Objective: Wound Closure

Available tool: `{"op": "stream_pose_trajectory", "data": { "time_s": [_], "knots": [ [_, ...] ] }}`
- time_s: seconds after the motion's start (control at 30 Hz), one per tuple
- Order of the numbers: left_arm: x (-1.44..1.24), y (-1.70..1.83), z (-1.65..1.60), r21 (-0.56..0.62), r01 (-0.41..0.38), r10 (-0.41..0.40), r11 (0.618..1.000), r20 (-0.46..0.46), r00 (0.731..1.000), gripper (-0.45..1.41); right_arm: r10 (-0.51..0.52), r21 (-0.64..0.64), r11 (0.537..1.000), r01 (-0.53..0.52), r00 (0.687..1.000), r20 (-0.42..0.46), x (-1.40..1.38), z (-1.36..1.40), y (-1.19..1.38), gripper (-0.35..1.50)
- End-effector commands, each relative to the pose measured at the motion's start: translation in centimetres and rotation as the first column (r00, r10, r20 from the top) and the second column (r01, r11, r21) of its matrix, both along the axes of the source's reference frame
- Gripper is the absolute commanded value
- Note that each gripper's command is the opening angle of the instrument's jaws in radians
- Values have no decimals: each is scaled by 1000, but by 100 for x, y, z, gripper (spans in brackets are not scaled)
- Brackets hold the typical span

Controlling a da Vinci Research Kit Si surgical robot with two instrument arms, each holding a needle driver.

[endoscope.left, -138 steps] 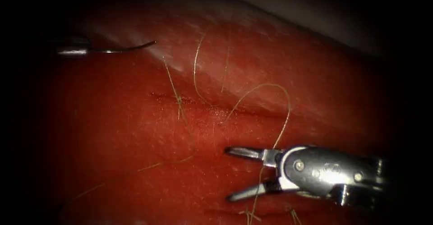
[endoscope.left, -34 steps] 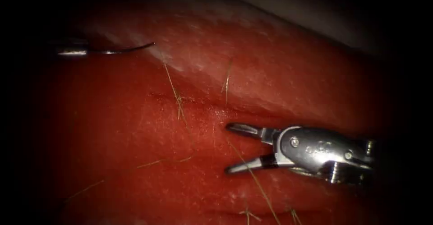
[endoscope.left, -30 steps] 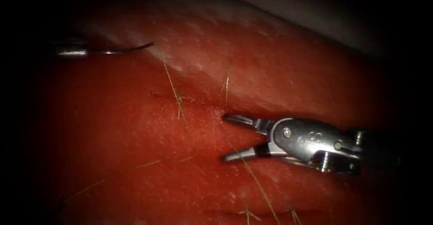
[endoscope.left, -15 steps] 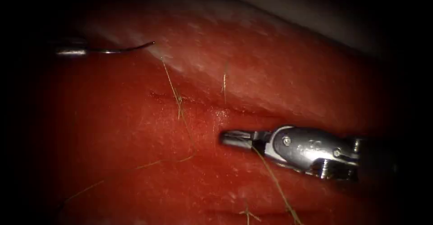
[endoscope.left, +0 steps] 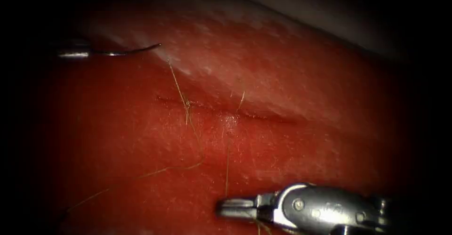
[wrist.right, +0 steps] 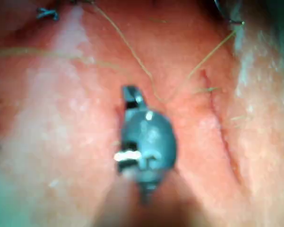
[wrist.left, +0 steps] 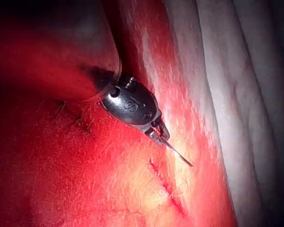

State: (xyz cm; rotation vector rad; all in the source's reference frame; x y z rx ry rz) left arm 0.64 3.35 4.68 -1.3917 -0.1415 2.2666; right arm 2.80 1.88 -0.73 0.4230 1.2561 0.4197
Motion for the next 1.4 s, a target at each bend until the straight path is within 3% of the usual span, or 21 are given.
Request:
{"op": "stream_pose_trajectory", "data": {
  "time_s": [0.03,0.13,0.2,0.27,0.43,0.6,0.73,0.93,1.1,1.17,1.4],
  "knots": [
    [-6,-3,7,0,-1,1,1000,1,1000,-35,-3,1,1000,3,1000,-4,8,2,0,-35],
    [-6,-3,7,0,-1,1,1000,1,1000,-35,-4,-2,1000,4,1000,-5,8,0,3,-35],
    [-6,-4,8,-1,0,0,1000,1,1000,-35,41,-27,999,-41,999,-2,8,-2,10,81],
    [-6,-4,8,-1,0,0,1000,0,1000,-35,100,-55,994,-98,995,22,3,-8,24,131],
    [-7,-4,8,-1,0,0,1000,0,1000,-35,121,-106,988,-116,991,49,-27,-6,52,131],
    [-7,-4,9,-2,0,0,1000,0,1000,-35,150,-134,982,-136,984,98,-65,33,82,133],
    [-7,-4,9,-1,-1,1,1000,-3,1000,-35,180,-145,976,-162,976,122,-77,60,100,133],
    [-7,-4,9,-1,-1,1,1000,-3,1000,-35,287,-186,949,-254,940,184,-60,107,122,131],
    [-6,-3,9,0,-2,2,1000,-2,1000,-35,378,-236,915,-326,897,227,-36,149,125,131],
    [-6,-4,9,0,-2,2,1000,-2,1000,-35,404,-238,906,-350,883,240,-25,155,126,131],
    [-6,-4,8,0,-1,1,1000,-2,1000,-35,430,-198,899,-391,875,223,-5,156,136,126]
  ]
}}
